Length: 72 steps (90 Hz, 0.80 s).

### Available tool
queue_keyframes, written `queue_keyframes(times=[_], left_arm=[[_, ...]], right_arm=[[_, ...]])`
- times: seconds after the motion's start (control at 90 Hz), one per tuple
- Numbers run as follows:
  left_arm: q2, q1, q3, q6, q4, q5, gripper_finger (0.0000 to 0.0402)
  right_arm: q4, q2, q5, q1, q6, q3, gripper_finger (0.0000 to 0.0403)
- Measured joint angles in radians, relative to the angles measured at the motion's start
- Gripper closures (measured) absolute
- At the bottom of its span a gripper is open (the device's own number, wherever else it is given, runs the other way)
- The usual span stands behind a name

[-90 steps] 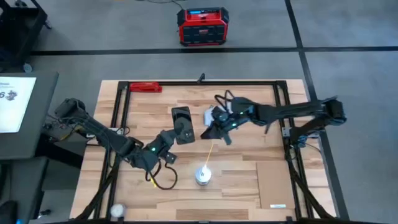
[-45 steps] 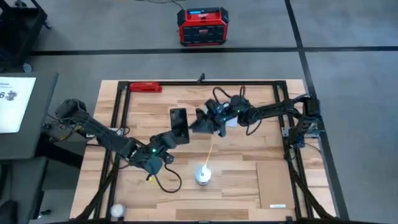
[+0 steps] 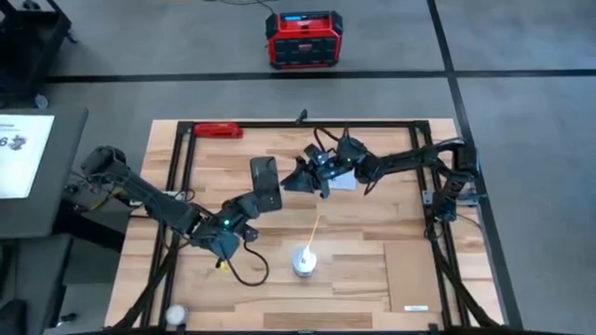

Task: Apply microfiber cloth
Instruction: Spray the back of the black phone with the spray bottle

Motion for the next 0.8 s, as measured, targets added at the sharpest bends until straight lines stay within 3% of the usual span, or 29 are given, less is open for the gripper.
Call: queue_keyframes(times=[0.556,0.8], left_arm=[[0.001,0.005,0.0,0.005,0.003,0.002,0.0396],[0.001,0.005,0.0,0.006,0.017,0.002,0.0396]], right_arm=[[-0.024,0.001,0.032,-0.022,-0.005,0.0,0.0274],[0.036,0.094,0.028,-0.019,0.042,0.055,0.0274]])
